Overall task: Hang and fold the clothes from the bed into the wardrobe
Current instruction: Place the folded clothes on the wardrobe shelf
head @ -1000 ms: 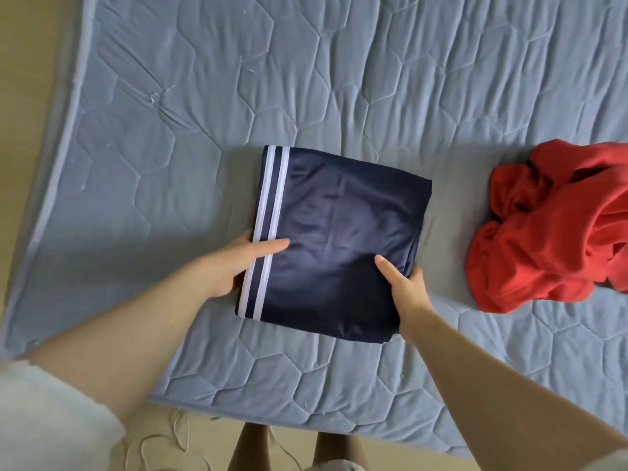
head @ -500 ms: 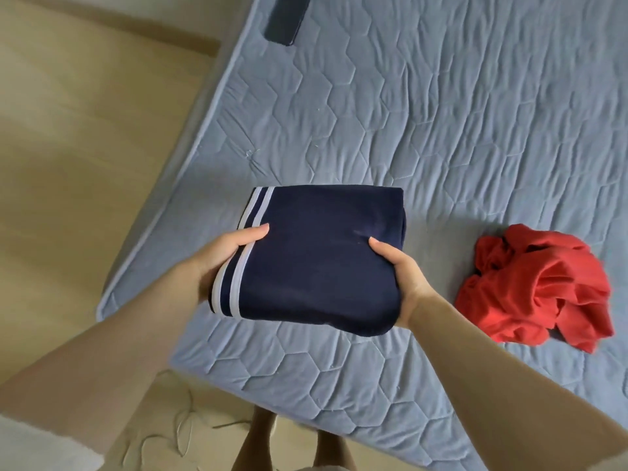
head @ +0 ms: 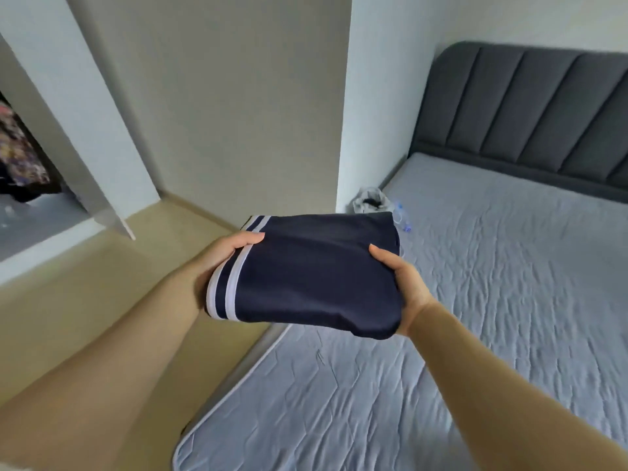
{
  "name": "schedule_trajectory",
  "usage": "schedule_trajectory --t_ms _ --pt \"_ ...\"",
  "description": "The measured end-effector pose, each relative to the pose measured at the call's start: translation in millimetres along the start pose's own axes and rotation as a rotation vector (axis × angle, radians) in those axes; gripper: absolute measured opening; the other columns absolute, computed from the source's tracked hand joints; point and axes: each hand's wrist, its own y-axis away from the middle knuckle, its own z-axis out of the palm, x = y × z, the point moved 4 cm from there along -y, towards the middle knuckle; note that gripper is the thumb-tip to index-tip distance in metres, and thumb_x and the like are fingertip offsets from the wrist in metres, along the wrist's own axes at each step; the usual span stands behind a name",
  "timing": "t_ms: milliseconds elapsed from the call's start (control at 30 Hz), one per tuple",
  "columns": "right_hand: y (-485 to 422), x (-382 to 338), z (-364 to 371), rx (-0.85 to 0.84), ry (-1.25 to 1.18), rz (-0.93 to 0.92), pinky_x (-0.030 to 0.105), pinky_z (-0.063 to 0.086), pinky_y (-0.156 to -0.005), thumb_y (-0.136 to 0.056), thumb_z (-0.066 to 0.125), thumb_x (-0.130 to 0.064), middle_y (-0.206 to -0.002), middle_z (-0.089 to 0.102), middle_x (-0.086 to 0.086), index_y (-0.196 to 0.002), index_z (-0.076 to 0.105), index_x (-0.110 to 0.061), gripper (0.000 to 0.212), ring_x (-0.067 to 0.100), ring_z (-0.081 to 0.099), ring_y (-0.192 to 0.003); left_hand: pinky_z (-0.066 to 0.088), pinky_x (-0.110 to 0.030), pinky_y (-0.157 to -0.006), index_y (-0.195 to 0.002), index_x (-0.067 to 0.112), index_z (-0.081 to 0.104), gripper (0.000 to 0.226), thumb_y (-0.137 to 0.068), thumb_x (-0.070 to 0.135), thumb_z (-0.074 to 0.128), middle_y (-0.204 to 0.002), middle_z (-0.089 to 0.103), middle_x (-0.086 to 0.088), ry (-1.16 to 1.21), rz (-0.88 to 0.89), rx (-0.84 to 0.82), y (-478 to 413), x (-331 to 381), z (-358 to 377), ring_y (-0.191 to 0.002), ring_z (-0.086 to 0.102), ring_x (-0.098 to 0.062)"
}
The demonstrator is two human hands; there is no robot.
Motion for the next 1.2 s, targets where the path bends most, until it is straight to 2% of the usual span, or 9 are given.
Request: schedule_trajectory --t_ms 133,300,433,533,633,800,900,1000,1200 --pt "35 -54 67 -0.149 0.09 -0.113 0.037 0.055 -0.054 -0.058 0.074 -0.036 -0.088 0.074 0.01 -0.073 0.079 -0.014 0.027 0.03 0.071 -0.069 0.046 -0.032 -0.068 -0.072 0.022 0.078 0.028 -0.087 0.032 0.056 -0.085 0.075 0.001 0.061 0.182 0.036 62 65 -20 -0.07 0.071 -0.016" --pt "72 -88 154 -0.314 0.189 -0.162 0.041 0.054 -0.052 -0.058 0.075 -0.036 -0.083 0.073 0.012 -0.075 0.078 -0.011 0.031 0.033 0.069 -0.062 0.047 -0.032 -0.071 -0.084 0.025 0.077 0.021 -0.084 0.031 0.058 -0.091 0.074 0.003 0.128 0.378 0.105 130 120 -63 -0.075 0.071 -0.015" --pt "90 -93 215 -0.41 0.217 -0.159 0.04 0.052 -0.049 -0.057 0.074 -0.037 -0.079 0.072 0.013 -0.091 0.068 -0.01 0.044 0.035 0.067 -0.059 0.046 -0.032 -0.069 -0.09 0.02 0.074 0.021 -0.087 0.031 0.056 -0.089 0.074 0.001 0.162 0.446 0.21 174 145 -104 -0.073 0.071 -0.016" --pt "88 -84 260 -0.488 0.226 -0.15 0.038 0.053 -0.05 -0.059 0.073 -0.037 -0.078 0.072 0.012 -0.095 0.067 -0.011 0.045 0.033 0.068 -0.059 0.047 -0.03 -0.066 -0.079 0.021 0.077 0.024 -0.086 0.033 0.057 -0.083 0.074 0.001 0.187 0.484 0.285 199 152 -142 -0.068 0.071 -0.016" --pt "79 -66 310 -0.566 0.228 -0.125 0.035 0.051 -0.046 -0.06 0.071 -0.035 -0.072 0.071 0.012 -0.095 0.064 -0.01 0.043 0.032 0.066 -0.054 0.052 -0.022 -0.051 -0.061 0.019 0.077 0.032 -0.085 0.032 0.06 -0.068 0.072 0.001 0.237 0.503 0.354 220 153 -188 -0.059 0.069 -0.015" --pt "55 -29 402 -0.661 0.257 -0.101 0.033 0.049 -0.042 -0.062 0.068 -0.034 -0.067 0.069 0.012 -0.077 0.073 -0.007 0.031 0.031 0.064 -0.049 0.054 -0.025 -0.052 -0.077 0.013 0.075 0.017 -0.079 0.026 0.064 -0.075 0.073 -0.004 0.286 0.547 0.451 252 154 -276 -0.064 0.07 -0.018" --pt "37 -2 461 -0.703 0.286 -0.074 0.035 0.051 -0.046 -0.06 0.068 -0.035 -0.067 0.071 0.01 -0.062 0.076 -0.008 0.029 0.031 0.066 -0.052 0.051 -0.023 -0.051 -0.07 0.012 0.073 0.027 -0.088 0.026 0.058 -0.066 0.071 -0.004 0.264 0.575 0.507 272 161 -331 -0.056 0.068 -0.016" --pt "22 24 517 -0.728 0.269 -0.025 0.039 0.053 -0.048 -0.057 0.071 -0.033 -0.071 0.071 0.012 -0.077 0.072 -0.008 0.032 0.033 0.067 -0.055 0.046 -0.019 -0.036 -0.049 0.014 0.072 0.046 -0.09 0.022 0.054 -0.051 0.066 -0.002 0.237 0.586 0.562 292 168 -381 -0.044 0.063 -0.013" --pt "2 62 608 -0.822 0.277 -0.023 0.035 0.051 -0.046 -0.059 0.067 -0.036 -0.065 0.071 0.007 -0.058 0.076 -0.013 0.025 0.03 0.067 -0.052 0.047 -0.018 -0.04 -0.046 0.016 0.071 0.049 -0.091 0.025 0.053 -0.051 0.066 0.0 0.245 0.574 0.612 320 170 -459 -0.044 0.064 -0.012"
